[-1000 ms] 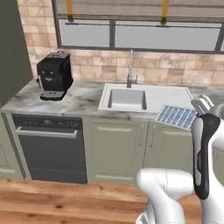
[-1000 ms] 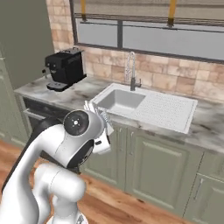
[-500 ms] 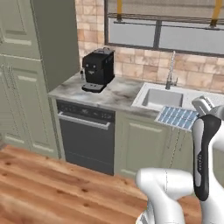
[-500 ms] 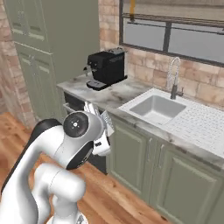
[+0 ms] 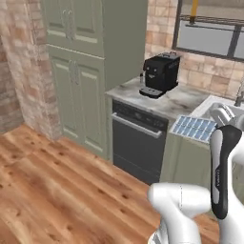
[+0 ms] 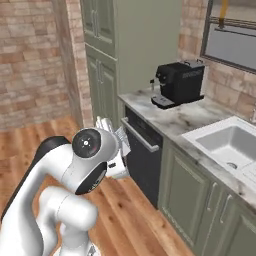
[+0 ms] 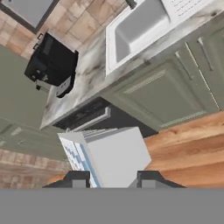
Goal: The ice cube tray has been filled with water. Take the tray and place it in the freezer to make ice. Close the freezer door after placing the tray.
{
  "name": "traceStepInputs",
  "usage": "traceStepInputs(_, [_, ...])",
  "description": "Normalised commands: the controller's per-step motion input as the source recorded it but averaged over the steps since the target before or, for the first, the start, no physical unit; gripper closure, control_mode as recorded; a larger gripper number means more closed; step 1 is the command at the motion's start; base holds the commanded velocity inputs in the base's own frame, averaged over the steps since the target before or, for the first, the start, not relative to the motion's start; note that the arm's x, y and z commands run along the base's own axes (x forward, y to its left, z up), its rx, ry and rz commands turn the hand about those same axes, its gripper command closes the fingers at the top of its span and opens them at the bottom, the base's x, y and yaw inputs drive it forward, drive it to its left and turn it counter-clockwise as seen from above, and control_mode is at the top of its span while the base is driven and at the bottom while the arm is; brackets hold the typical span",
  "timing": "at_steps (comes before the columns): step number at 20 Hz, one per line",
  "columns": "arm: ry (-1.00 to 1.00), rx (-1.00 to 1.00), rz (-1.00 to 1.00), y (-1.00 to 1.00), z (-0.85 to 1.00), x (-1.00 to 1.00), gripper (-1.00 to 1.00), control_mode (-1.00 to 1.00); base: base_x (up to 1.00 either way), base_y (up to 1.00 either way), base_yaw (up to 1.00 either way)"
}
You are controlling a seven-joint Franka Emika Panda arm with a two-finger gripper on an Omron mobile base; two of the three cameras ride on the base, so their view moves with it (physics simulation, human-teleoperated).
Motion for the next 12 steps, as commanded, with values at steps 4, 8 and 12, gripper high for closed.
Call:
traceStepInputs(4, [0.0,0.0,0.0,0.0,0.0,0.0,1.0,1.0,0.0,-0.1,0.58])
traceStepInputs(8, [0.0,0.0,0.0,0.0,0.0,0.0,1.0,1.0,-0.01,-0.03,0.61])
traceStepInputs(12, [0.0,0.0,0.0,0.0,0.0,0.0,1.0,1.0,-0.15,-0.01,0.6])
